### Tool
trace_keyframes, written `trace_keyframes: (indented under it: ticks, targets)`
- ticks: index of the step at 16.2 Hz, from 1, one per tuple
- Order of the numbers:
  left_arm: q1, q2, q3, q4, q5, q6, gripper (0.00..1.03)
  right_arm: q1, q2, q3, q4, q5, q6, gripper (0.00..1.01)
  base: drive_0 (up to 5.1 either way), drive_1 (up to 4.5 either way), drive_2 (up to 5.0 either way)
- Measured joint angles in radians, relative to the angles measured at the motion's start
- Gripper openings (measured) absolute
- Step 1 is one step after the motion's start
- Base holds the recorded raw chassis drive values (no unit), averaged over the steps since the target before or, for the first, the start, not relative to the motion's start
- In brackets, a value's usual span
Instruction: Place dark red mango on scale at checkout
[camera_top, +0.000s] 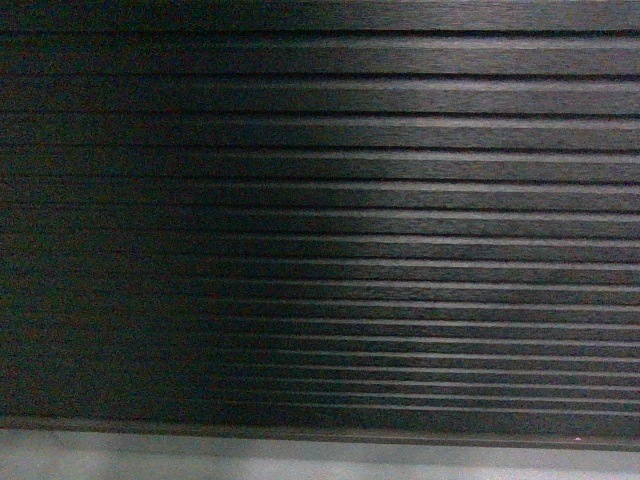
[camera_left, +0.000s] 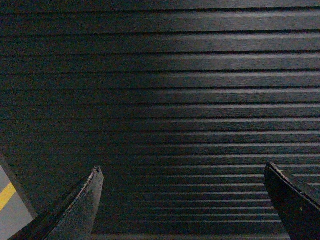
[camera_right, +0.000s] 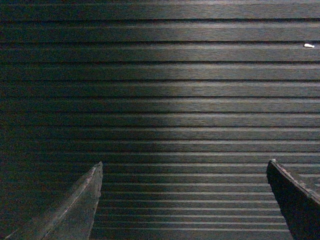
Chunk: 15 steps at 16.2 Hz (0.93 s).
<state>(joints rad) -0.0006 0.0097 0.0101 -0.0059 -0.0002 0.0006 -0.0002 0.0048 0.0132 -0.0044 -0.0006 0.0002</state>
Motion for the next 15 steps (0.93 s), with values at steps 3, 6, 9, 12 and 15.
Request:
trace_keyframes:
  ticks: [3, 6, 9, 12, 15]
  targets:
    - [0.000, 0.000, 0.000, 0.002, 0.000, 0.000, 0.98, 0.000, 0.000, 0.000, 0.001, 0.000, 0.000, 0.98, 0.0, 2.03, -2.0]
    - [0.000, 0.000, 0.000, 0.002, 0.000, 0.000, 0.98, 0.000, 0.000, 0.000, 0.000, 0.000, 0.000, 0.98, 0.0, 2.03, -2.0]
    - [0.000, 0.000, 0.000, 0.002, 0.000, 0.000, 0.98, 0.000, 0.000, 0.000, 0.001, 0.000, 0.000, 0.98, 0.0, 2.03, -2.0]
    - [0.000, 0.000, 0.000, -0.002, -0.001, 0.000, 0.98, 0.000, 0.000, 0.000, -0.003, 0.000, 0.000, 0.98, 0.0, 2.03, -2.0]
    - [0.000, 0.000, 0.000, 0.002, 0.000, 0.000, 0.98, 0.000, 0.000, 0.000, 0.000, 0.001, 0.000, 0.98, 0.0, 2.03, -2.0]
